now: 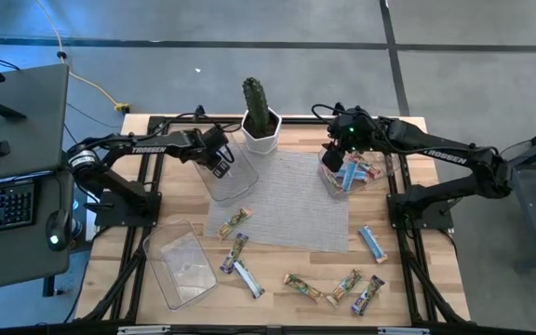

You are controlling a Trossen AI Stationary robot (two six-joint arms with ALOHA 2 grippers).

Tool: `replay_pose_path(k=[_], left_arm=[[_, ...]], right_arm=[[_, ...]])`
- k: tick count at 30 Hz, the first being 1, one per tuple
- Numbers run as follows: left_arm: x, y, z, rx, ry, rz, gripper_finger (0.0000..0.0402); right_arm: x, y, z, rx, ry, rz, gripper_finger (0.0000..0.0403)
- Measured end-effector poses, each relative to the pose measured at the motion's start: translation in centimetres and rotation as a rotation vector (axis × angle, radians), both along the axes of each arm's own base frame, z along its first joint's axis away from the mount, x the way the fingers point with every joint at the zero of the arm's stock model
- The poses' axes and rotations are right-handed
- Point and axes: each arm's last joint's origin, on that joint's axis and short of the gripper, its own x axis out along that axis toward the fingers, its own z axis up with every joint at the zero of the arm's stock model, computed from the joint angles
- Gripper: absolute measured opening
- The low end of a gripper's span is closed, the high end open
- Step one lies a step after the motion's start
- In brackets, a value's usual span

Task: Pick and place Granola Bars by type
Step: Put the yellow granola bar into the top left transparent bin

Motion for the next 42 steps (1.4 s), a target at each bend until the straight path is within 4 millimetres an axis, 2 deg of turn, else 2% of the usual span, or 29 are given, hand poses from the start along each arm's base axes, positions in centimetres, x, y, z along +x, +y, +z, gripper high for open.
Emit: replay_pose_path(k=[7, 13, 17, 21, 27, 31, 34, 37, 42], left_arm=[[0.1, 0.1, -0.4, -0.004, 0.031, -0.025, 0.0098], [0.2, 0.1, -0.8, -0.012, 0.029, -0.028, 0.0146], [0.6, 0.3, -0.1, -0.003, 0.012, -0.029, 0.0168], [1.5, 0.7, 2.1, -0.019, 0.0, -0.062, 0.0168], [2.6, 0.5, 7.8, -0.171, -0.037, -0.127, 0.0157], [4.0, -1.5, 11.4, -0.262, -0.116, -0.277, 0.0151], [5.4, -4.1, 12.8, -0.274, -0.155, -0.408, 0.015], [6.5, -7.7, 13.0, -0.279, -0.143, -0.515, 0.015], [7.0, -13.7, 12.2, -0.24, -0.088, -0.536, 0.015]], right_arm=[[0.0, 0.0, 0.0, 0.001, 0.0, 0.001, 0.0161], [0.0, 0.0, 0.0, 0.001, 0.0, 0.001, 0.0161], [0.0, 0.0, 0.0, 0.001, 0.0, 0.002, 0.0161], [0.0, 0.0, 0.0, 0.001, 0.0, 0.001, 0.0161], [0.0, 0.0, 0.0, 0.002, -0.001, 0.001, 0.0161], [0.0, 0.0, 0.0, 0.001, -0.001, 0.001, 0.0161], [0.0, 0.0, 0.0, 0.001, -0.001, 0.002, 0.0161], [0.0, 0.0, 0.0, 0.002, -0.001, 0.001, 0.0161], [0.0, 0.0, 0.0, 0.002, -0.001, 0.001, 0.0161]])
